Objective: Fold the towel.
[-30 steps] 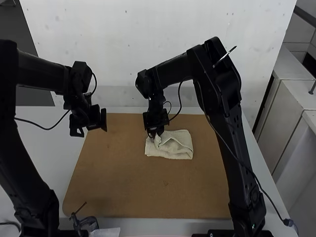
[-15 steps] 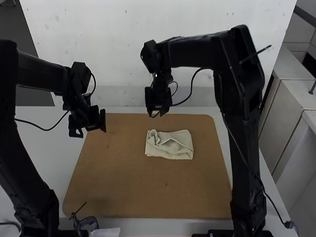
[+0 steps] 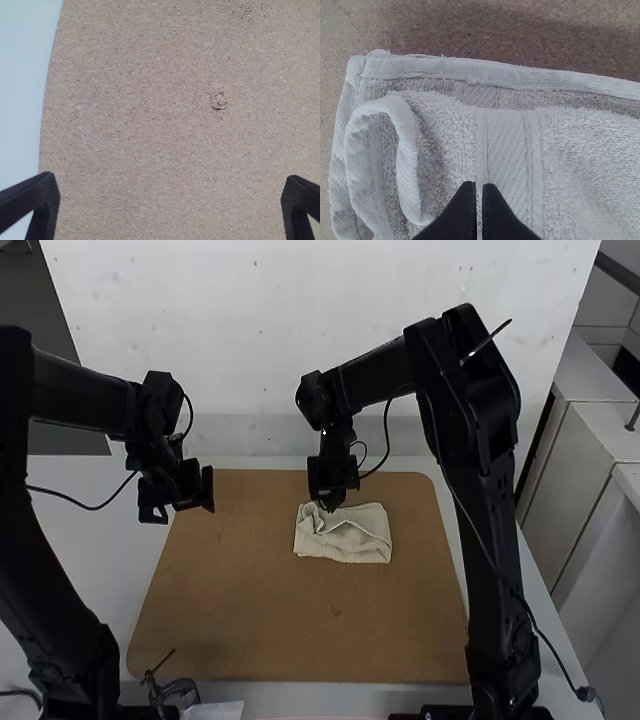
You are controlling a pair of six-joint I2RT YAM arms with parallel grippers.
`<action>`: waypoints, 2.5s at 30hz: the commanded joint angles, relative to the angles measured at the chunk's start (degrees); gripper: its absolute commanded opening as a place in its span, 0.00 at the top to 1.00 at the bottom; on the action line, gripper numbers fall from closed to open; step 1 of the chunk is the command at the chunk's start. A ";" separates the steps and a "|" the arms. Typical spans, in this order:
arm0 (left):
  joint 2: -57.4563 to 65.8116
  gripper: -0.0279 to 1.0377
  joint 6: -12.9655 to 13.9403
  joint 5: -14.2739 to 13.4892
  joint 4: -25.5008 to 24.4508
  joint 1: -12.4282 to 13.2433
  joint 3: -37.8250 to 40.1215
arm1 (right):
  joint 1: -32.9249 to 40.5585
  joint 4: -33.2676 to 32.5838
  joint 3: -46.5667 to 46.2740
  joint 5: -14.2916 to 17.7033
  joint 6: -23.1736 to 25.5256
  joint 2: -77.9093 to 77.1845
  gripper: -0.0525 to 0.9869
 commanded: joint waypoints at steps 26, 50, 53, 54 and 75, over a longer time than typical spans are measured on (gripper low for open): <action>-1.39 0.03 1.97 0.55 2.12 1.89 -0.67 | 7.11 1.70 4.92 1.22 1.57 7.21 0.94; -0.08 0.03 2.49 1.07 3.44 3.12 -1.28 | 8.08 -1.11 11.69 1.40 2.27 7.74 0.89; -0.25 0.03 3.02 1.07 3.53 3.47 -1.46 | 7.28 -4.36 13.36 1.84 2.36 5.72 0.61; -0.25 0.03 3.20 1.07 3.53 3.56 -1.46 | 6.85 -5.59 13.89 1.84 2.36 4.93 0.53; -9.04 0.03 4.25 1.34 2.12 4.35 -2.08 | -13.81 1.61 -12.13 6.85 -4.23 -28.82 0.03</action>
